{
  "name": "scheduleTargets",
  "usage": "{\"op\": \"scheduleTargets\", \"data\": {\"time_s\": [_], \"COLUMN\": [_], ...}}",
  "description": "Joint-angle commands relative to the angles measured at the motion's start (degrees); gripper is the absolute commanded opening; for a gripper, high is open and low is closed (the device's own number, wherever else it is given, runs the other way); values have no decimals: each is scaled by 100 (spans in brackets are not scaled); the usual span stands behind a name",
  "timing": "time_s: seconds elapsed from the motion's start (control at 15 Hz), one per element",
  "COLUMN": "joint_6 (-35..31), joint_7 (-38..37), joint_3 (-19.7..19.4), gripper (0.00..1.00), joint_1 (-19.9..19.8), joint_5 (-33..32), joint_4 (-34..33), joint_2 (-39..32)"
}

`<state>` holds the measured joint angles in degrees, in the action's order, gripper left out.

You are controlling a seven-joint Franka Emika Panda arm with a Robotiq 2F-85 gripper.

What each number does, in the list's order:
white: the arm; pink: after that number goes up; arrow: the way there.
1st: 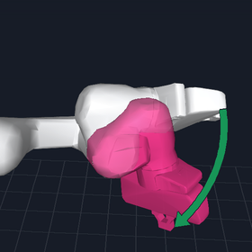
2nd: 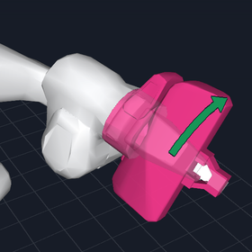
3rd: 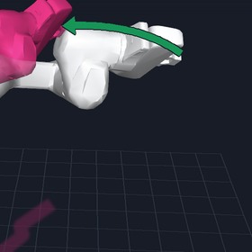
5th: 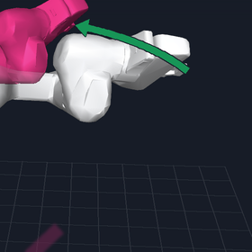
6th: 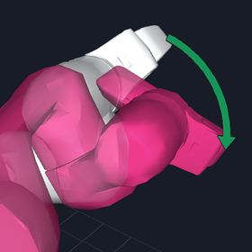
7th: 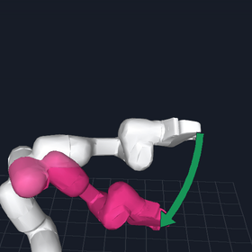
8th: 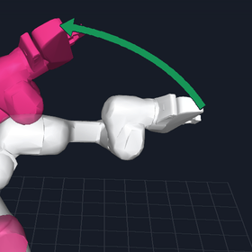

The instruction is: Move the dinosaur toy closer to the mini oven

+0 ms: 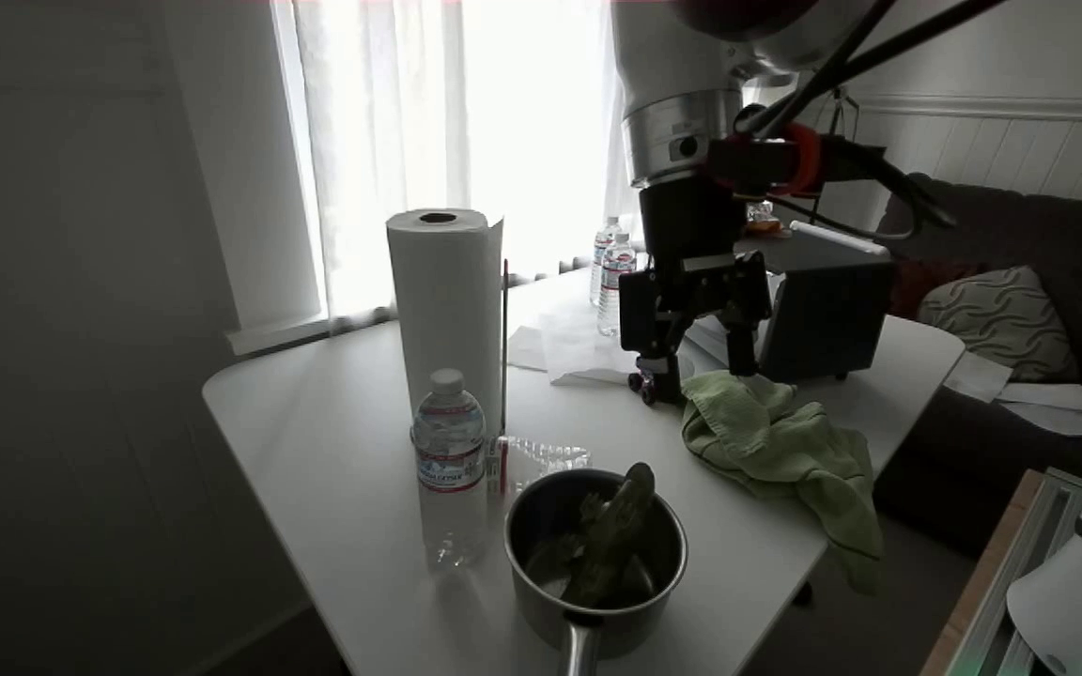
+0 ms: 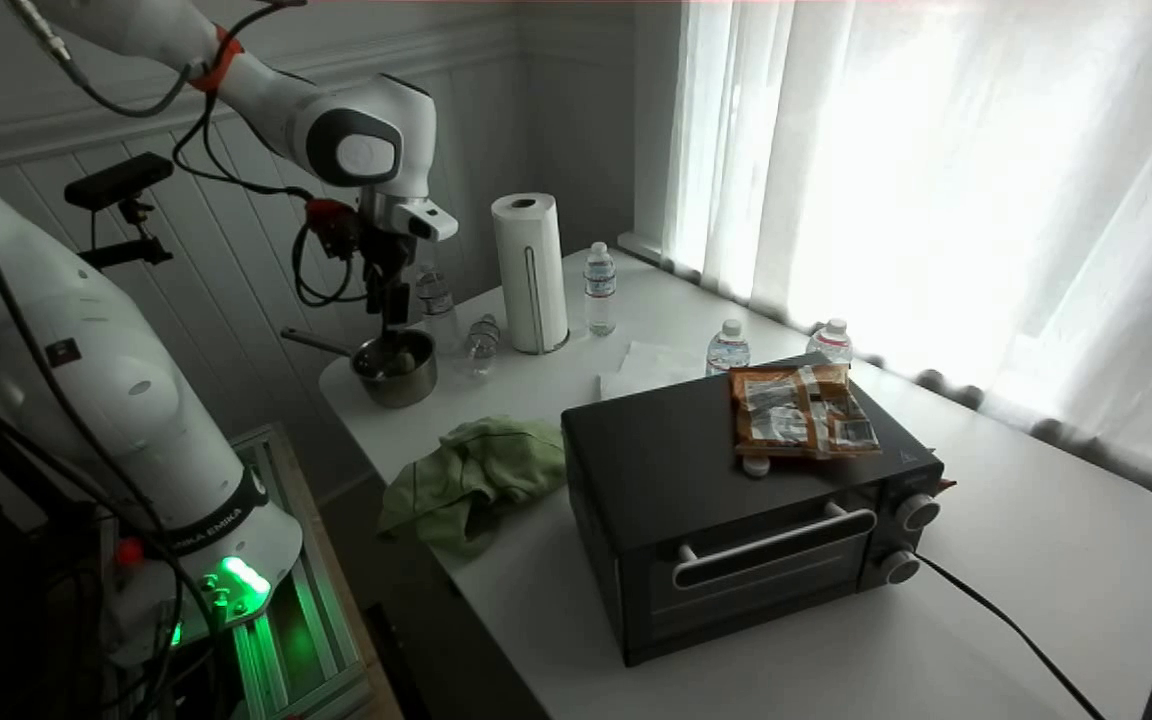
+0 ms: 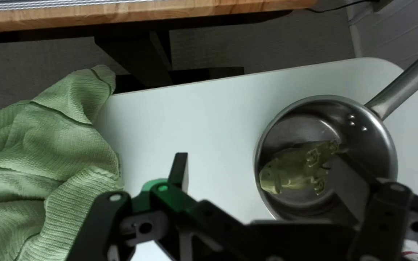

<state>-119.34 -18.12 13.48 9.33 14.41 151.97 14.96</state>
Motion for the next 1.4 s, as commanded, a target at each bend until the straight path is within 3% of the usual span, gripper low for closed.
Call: {"op": "scheduleTargets", "data": {"time_s": [0.0,0.13,0.2,0.6,0.8,1.2,1.33], "joint_6": [-462,-651,-738,-1401,-1777,-2108,-2202], "joint_7": [189,223,249,338,500,770,839], "joint_3": [-70,-62,-62,-64,-67,-70,-67], "gripper": [100,100,95,48,49,65,62], "joint_1": [148,181,202,206,224,224,222], "joint_5": [444,601,686,742,757,797,816], "joint_4": [174,214,219,272,325,305,305], "joint_2": [-156,-275,-336,-652,-807,-1151,-1223]}}
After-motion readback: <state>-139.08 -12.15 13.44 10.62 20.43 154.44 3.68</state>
